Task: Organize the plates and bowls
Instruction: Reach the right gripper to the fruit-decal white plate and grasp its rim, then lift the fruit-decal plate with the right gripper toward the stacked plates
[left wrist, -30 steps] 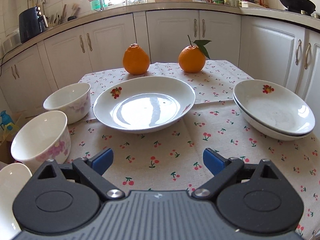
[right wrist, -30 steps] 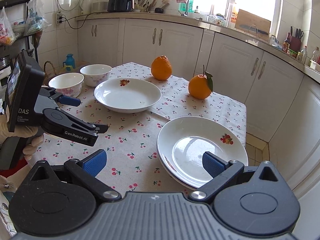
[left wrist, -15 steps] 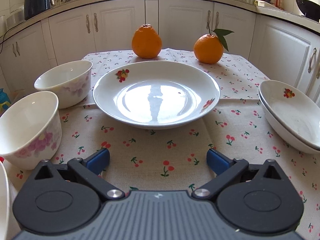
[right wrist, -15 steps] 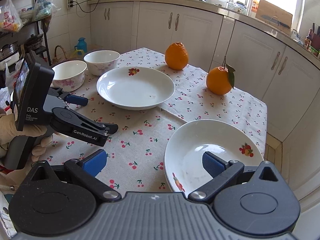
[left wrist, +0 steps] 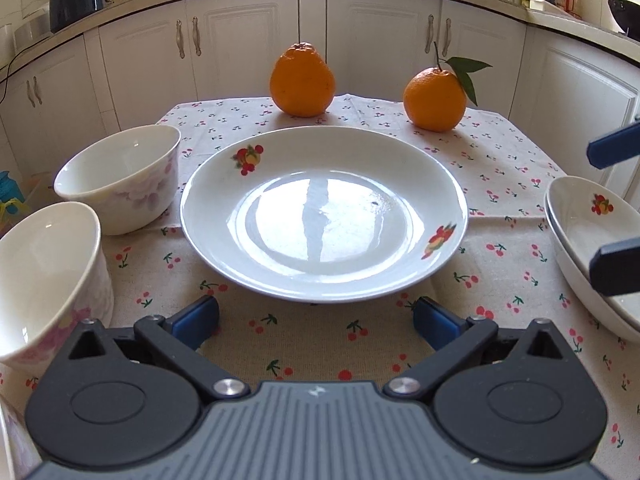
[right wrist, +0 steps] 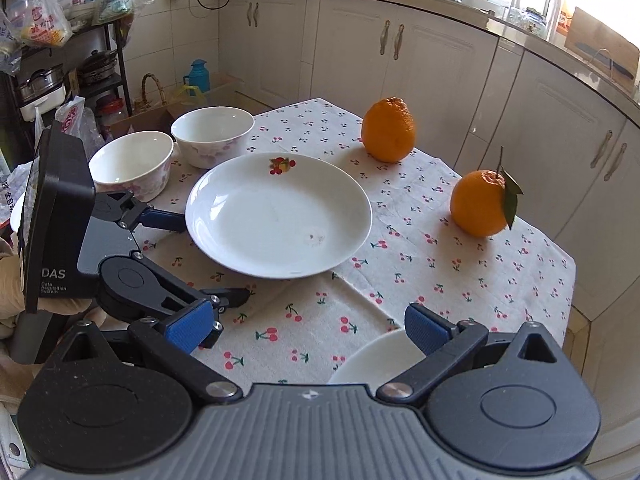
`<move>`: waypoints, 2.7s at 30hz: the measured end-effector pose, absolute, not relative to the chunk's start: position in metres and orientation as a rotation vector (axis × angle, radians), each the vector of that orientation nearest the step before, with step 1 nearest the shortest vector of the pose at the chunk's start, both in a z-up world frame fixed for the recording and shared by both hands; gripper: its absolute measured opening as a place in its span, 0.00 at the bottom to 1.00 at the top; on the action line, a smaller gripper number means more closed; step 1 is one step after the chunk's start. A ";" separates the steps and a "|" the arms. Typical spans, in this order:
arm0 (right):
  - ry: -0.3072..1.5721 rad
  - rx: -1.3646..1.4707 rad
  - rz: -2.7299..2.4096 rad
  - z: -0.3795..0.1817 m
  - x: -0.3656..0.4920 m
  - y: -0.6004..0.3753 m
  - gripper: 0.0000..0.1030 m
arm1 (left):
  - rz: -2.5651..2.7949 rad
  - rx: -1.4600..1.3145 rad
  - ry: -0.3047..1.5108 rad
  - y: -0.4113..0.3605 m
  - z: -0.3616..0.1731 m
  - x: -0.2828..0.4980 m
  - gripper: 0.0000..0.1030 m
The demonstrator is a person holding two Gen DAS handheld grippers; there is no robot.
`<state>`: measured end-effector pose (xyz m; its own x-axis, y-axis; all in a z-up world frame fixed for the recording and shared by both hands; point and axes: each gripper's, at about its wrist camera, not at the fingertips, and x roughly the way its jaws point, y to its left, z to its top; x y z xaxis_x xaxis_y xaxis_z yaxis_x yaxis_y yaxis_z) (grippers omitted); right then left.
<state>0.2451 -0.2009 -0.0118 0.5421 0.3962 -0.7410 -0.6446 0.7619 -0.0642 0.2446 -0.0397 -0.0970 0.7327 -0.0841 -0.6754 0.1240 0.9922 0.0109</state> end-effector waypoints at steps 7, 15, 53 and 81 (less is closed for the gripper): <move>0.793 -0.350 0.728 -0.008 0.290 -0.183 1.00 | -0.106 0.052 0.737 -0.040 -0.098 0.248 1.00; 0.853 -0.358 0.834 -0.018 0.348 -0.160 1.00 | -0.118 0.059 0.733 -0.040 -0.098 0.249 1.00; 1.063 -0.271 1.112 -0.067 0.468 -0.116 0.72 | -0.156 0.066 0.698 -0.041 -0.096 0.251 0.86; 1.089 -0.215 1.107 -0.038 0.418 -0.165 0.72 | -0.300 0.149 0.716 -0.053 -0.072 0.214 0.82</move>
